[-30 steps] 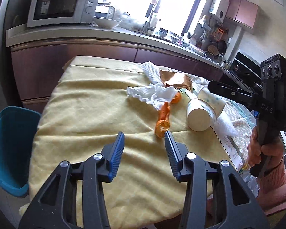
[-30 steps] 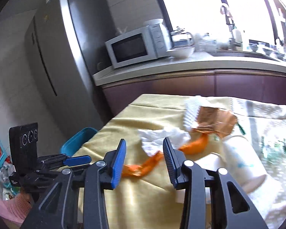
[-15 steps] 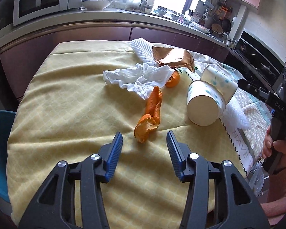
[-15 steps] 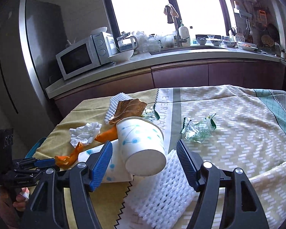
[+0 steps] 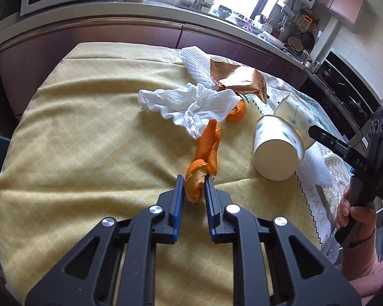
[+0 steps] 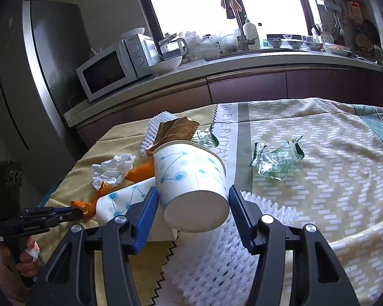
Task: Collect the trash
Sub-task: 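Grasp the orange peel with the left gripper while the right gripper grasps the paper cup, then carry the orange peel and paper cup to the teal bin and release both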
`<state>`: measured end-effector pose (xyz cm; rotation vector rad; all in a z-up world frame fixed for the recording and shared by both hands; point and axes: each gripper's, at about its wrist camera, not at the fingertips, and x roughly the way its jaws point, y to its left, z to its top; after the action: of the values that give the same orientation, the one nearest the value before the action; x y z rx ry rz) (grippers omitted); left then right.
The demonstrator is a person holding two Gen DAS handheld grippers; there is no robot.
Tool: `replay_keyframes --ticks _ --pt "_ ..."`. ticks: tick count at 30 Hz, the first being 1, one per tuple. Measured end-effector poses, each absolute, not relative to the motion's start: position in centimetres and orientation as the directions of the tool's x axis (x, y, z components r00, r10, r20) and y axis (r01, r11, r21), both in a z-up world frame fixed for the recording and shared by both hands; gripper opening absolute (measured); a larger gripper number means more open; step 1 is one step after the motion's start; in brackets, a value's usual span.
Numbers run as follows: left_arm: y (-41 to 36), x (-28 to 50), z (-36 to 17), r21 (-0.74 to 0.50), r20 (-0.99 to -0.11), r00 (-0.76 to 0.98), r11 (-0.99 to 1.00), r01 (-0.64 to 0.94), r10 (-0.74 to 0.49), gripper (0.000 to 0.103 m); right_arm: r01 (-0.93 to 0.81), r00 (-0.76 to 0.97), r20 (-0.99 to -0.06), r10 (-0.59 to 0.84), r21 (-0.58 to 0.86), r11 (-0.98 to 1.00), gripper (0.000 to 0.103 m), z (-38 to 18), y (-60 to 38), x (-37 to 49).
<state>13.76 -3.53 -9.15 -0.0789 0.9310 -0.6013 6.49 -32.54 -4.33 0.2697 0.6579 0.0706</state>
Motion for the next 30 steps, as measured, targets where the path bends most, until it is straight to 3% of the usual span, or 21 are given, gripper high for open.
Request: replay_keyframes --ticks 16,30 --pt "-3.3 11.8 -7.7 -0.278 -0.698 0.498 0.835 0.475 -0.515 0.008 0.008 0.825 -0.542 0.160 0.295 0.956 0.054 -2.5 -32.9 5.3" --pt "-0.2 10.2 -6.0 -0.254 -0.663 0.563 0.856 0.450 -0.493 0.007 -0.101 0.845 -0.481 0.236 0.290 0.952 0.054 0.4 -29.7 4.6"
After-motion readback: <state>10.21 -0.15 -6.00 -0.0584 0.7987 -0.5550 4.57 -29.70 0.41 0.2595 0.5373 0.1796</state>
